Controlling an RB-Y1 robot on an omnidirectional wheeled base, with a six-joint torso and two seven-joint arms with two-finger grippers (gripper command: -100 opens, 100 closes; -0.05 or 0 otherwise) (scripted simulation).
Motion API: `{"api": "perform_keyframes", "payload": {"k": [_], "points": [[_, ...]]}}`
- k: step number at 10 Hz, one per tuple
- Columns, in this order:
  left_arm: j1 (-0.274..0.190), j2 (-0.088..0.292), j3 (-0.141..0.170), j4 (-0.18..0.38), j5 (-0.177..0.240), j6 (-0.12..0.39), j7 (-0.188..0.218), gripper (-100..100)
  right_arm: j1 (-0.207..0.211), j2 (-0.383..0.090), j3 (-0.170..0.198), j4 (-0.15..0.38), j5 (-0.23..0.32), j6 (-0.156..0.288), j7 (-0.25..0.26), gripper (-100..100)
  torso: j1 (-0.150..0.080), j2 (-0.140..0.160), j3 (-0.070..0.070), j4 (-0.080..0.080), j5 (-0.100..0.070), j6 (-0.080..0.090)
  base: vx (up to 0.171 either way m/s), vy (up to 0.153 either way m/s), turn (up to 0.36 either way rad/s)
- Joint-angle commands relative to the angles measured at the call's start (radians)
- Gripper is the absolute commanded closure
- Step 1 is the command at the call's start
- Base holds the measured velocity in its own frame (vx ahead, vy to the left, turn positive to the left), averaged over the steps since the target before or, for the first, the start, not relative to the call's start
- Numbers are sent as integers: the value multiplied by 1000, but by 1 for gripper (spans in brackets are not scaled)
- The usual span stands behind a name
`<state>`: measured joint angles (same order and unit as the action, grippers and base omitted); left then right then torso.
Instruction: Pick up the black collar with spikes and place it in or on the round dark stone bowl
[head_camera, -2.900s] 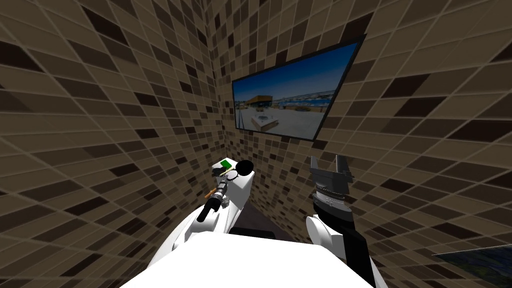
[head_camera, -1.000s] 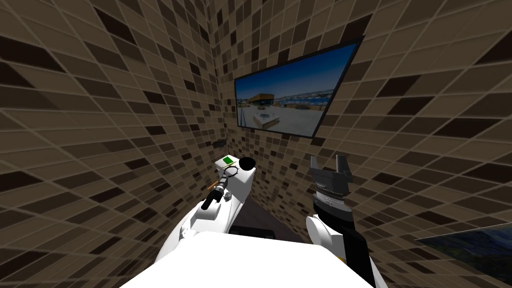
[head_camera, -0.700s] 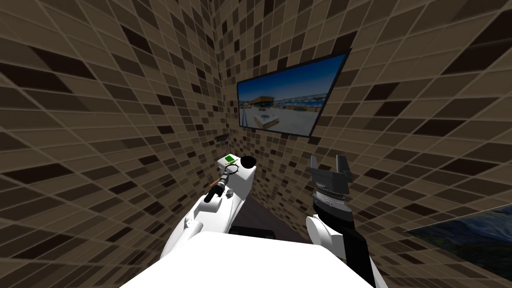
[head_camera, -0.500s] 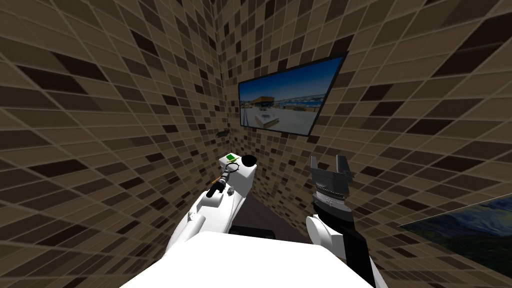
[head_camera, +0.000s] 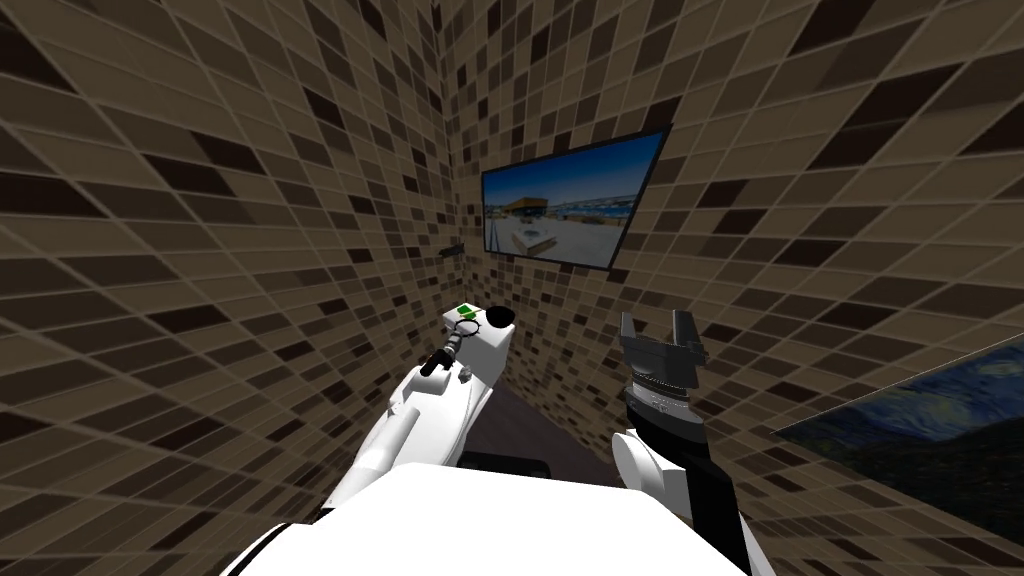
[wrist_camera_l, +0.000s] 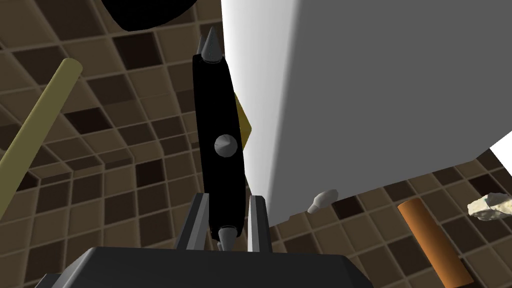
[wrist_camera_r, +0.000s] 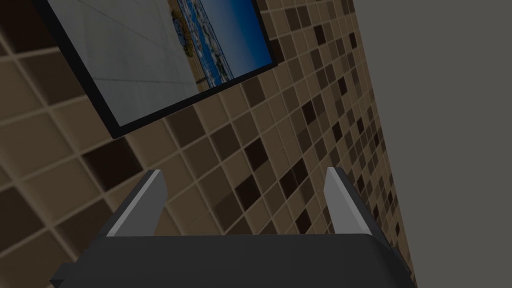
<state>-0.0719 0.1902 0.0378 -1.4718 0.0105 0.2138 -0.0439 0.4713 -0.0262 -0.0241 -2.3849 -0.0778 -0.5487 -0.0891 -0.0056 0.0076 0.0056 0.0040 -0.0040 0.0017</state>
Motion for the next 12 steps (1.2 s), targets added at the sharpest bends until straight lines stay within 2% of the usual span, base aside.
{"api": "perform_keyframes", "payload": {"k": [1, 2, 3, 4, 5, 7, 10, 12], "points": [[-38, 7, 4, 15, 4, 23, -11, 100, 0, 0, 0, 0, 0, 0, 0, 0, 0, 0, 0, 0, 0, 0, -94, 0, 20], [-72, 17, 8, 39, 12, 48, -26, 100, 0, 0, 0, 0, 0, 0, 0, 0, 1, -1, 0, 0, 0, 0, -104, -7, 22], [-83, 17, 8, 39, 12, 48, -26, 100, 0, 0, 0, 0, 0, 0, 0, 0, 0, 0, 0, 0, 0, 0, -75, -4, 13], [-122, 28, 13, 63, 20, 73, -41, 100, 0, 0, 0, 0, 0, 0, 0, 0, 0, -1, 0, 0, 0, 0, -67, -2, 19], [-127, 28, 13, 63, 20, 73, -41, 100, 0, 0, 0, 0, 0, 0, 0, 0, 0, -2, -1, 0, 0, 0, -54, -1, 9], [-200, 50, 23, 116, 39, 123, -69, 100, 0, 0, 0, 0, 0, 0, 0, 0, 1, -2, -1, 0, 0, 0, -97, -15, 28], [-260, 61, 28, 144, 50, 147, -82, 100, 0, 0, 0, 0, 0, 0, 0, 0, -1, -1, 0, 0, 0, 0, -74, -24, 19], [-327, 82, 38, 202, 73, 195, -106, 100, 0, 0, 0, 0, 0, 0, 0, 0, -1, -3, -1, 0, 0, 0, -68, -38, 30]]}}
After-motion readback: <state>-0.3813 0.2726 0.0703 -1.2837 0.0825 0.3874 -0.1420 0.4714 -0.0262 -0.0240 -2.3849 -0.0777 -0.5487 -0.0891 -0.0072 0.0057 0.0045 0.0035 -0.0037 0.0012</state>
